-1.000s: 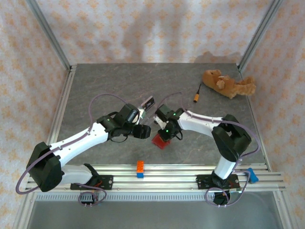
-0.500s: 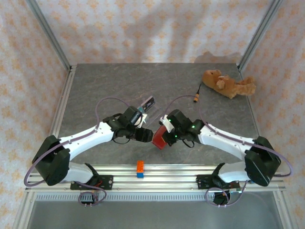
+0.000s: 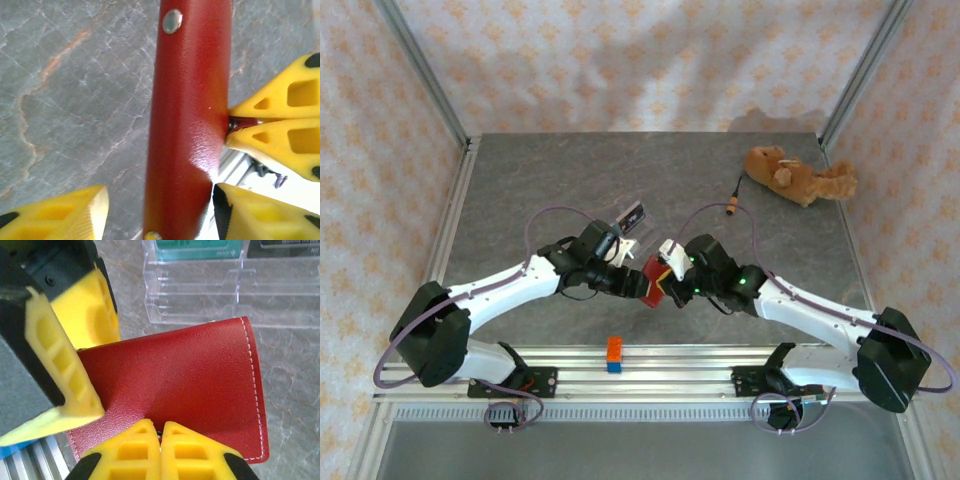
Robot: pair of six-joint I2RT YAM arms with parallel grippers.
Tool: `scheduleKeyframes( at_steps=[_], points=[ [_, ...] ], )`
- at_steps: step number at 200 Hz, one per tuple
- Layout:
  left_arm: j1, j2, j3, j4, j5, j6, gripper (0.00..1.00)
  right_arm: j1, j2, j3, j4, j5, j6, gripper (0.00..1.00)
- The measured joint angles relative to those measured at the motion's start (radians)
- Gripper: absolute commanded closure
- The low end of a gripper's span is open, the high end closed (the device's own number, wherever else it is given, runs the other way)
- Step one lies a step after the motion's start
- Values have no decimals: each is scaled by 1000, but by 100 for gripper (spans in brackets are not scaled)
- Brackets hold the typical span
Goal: Put the credit cards into the card holder
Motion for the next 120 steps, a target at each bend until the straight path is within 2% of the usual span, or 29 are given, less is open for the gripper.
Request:
scheduleKeyframes(
  at_steps=[22, 34, 60, 68, 74, 89, 120],
  points=[
    [14, 0, 0, 24, 39, -20, 92, 0, 0, -18, 51, 1, -18, 97],
    [17, -2, 0, 38, 54, -18, 98, -2, 0, -27, 63, 11, -19, 90],
    [31, -21, -22, 69, 48, -45, 99, -4, 0, -34, 101, 35, 14, 46],
    [38, -34, -37, 79, 37, -58, 99, -4, 0, -42, 125, 55, 48, 30],
    [40, -44, -46, 82, 19, -65, 99, -4, 0, -48, 137, 77, 94, 24],
    [42, -63, -55, 74, -40, -79, 100, -4, -2, -47, 132, 137, 228, 23],
    [32, -104, -55, 52, -170, -87, 100, -5, -5, 47, 6, 239, 632, 40]
  ],
)
